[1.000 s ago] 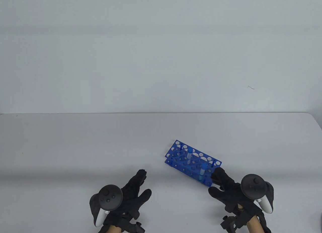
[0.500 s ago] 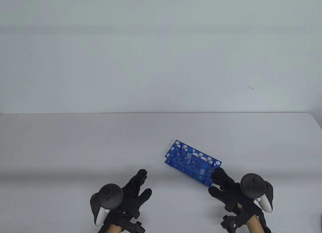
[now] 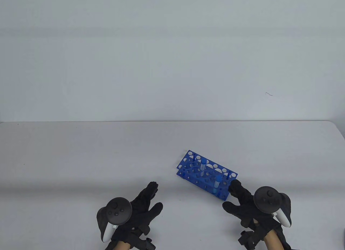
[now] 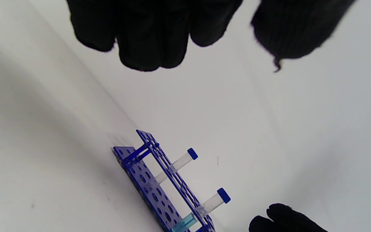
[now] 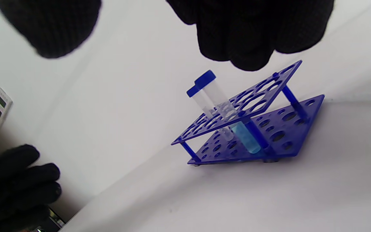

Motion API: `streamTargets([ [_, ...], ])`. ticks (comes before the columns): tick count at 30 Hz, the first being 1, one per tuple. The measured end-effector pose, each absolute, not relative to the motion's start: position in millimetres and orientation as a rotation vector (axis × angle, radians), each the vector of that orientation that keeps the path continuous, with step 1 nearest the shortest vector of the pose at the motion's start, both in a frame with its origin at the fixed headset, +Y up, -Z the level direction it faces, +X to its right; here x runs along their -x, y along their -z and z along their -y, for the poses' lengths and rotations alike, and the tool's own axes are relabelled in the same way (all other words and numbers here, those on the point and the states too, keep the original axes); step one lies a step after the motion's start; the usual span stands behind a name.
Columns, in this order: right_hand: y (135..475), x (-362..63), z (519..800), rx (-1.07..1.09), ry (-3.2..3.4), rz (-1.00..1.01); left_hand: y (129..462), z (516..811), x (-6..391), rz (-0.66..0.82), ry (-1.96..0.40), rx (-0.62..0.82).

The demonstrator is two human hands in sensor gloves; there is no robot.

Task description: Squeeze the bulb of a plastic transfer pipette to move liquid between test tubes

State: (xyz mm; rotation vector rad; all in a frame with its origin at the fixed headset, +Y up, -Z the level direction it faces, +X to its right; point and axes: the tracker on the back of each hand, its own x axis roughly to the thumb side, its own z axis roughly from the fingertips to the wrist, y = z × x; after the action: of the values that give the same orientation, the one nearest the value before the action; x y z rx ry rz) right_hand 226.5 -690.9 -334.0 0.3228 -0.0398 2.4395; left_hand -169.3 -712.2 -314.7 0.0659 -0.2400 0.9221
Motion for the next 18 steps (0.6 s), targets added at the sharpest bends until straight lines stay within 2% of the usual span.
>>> streamTargets([
  [7, 356, -227, 681, -0.313, -2.751, 0.057, 314, 711, 166, 0.262, -0.907, -0.069],
  [9, 368, -224, 681, -0.318, -2.861, -0.011, 313, 711, 165, 0.266, -0.901, -0.068],
  [14, 400, -210, 699, -0.342, -3.039, -0.232, 313, 711, 165, 0.27, -0.896, -0.071],
  [18, 418, -201, 717, -0.351, -3.041, -0.323, 313, 714, 164, 0.266, -0.883, -0.061],
])
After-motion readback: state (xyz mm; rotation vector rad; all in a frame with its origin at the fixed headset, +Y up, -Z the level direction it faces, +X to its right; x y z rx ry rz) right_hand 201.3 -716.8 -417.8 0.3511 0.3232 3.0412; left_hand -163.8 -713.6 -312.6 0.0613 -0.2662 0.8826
